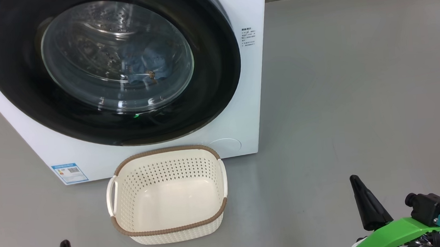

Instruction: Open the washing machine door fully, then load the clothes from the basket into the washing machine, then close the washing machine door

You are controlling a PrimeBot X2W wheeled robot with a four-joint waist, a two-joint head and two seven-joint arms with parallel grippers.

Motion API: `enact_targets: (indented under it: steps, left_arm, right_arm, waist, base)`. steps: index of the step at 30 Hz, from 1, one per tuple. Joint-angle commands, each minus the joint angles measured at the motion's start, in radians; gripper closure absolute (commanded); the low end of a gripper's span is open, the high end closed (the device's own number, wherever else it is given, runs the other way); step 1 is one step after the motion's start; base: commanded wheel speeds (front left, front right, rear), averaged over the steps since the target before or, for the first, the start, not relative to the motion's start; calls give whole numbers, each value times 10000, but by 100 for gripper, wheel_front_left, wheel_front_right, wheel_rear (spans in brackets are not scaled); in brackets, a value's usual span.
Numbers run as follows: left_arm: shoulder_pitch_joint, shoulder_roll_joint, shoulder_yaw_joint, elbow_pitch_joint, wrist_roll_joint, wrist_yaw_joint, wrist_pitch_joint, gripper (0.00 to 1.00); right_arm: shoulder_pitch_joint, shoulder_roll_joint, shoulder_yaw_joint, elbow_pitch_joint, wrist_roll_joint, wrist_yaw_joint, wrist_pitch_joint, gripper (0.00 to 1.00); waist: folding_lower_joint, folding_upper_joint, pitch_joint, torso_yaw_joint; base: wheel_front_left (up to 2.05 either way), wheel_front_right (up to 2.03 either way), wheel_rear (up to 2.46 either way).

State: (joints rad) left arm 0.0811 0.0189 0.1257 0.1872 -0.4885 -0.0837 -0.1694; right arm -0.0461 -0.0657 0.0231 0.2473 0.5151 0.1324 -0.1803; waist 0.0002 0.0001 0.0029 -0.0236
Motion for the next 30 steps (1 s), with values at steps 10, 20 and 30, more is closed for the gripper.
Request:
enact_targets:
  steps: [10, 20, 30]
  left_arm:
    - [-552, 190, 57, -109, -1321, -87, 307, 100]
    - [-708, 205, 37, -29, -2467, -132, 600, 100]
    - [-848, 218, 20, 43, -3501, -172, 864, 100]
  right_arm:
    - [-347, -59, -101, -204, 1317, -7, 285, 100]
    - [-376, -56, -218, -185, 2458, -8, 568, 100]
    - [-402, -50, -328, -168, 3485, -9, 828, 100]
  waist:
    - [-1, -1, 0, 24]
    - [-1, -1, 0, 49]
    - [-1, -1, 1, 71]
  base:
    - [0, 0, 0]
    - [0, 0, 0]
    - [0, 0, 0]
